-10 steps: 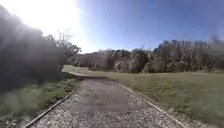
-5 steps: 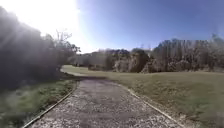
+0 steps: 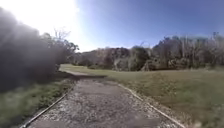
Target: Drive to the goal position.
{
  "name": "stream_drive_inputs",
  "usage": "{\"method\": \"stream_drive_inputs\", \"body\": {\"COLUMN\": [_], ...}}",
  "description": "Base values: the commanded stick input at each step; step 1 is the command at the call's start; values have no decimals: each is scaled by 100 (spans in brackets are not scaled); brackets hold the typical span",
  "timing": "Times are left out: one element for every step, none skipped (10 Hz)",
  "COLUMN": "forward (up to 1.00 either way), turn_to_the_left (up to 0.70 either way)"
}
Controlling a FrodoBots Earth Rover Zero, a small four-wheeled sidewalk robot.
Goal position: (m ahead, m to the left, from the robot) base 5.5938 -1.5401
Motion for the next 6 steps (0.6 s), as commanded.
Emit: {"method": "stream_drive_inputs", "body": {"forward": [50,50,50,50,50,50], "turn_to_the_left": [27,27,20,2,0,0]}}
